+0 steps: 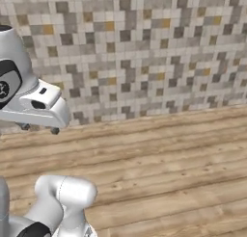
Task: Place two dumplings into each of the tupperware containers and then place the containers in the fridge.
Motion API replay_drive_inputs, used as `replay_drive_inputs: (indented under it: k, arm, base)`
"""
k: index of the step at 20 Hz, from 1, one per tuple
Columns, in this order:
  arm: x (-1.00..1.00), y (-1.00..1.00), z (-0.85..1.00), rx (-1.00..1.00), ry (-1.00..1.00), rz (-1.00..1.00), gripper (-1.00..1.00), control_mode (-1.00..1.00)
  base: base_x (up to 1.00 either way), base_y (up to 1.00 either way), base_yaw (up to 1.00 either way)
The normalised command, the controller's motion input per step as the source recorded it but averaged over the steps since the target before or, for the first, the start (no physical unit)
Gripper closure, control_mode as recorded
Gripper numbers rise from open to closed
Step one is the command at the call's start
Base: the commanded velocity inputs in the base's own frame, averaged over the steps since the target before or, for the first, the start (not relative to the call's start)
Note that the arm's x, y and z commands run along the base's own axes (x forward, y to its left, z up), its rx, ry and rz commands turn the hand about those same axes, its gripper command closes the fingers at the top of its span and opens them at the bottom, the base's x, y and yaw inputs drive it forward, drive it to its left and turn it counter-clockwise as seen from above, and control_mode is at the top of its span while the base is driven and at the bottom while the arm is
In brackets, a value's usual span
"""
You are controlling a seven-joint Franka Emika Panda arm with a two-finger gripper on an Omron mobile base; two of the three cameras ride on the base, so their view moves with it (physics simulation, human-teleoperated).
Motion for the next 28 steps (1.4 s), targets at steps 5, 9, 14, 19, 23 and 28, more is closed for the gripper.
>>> replay_drive_inputs:
  k: [5,9,14,19,23,28]
  arm:
    - [0.0,0.0,0.0,0.0,0.0,0.0,-1.0,1.0]
    - [0.0,0.0,0.0,0.0,0.0,0.0,-1.0,1.0]
    - [0.0,0.0,0.0,0.0,0.0,0.0,-1.0,1.0]
    - [0.0,0.0,0.0,0.0,0.0,0.0,-1.0,1.0]
    - [0.0,0.0,0.0,0.0,0.0,0.0,-1.0,1.0]
    - [0.0,0.0,0.0,0.0,0.0,0.0,-1.0,1.0]
  base:
    - [0.77,0.76,-0.63]
    - [0.92,0.91,-0.56]
    - [1.0,0.9,-0.53]
    - [0.77,0.69,-0.61]
    - [0.73,0.69,-0.64]
    - [0.75,0.7,-0.63]
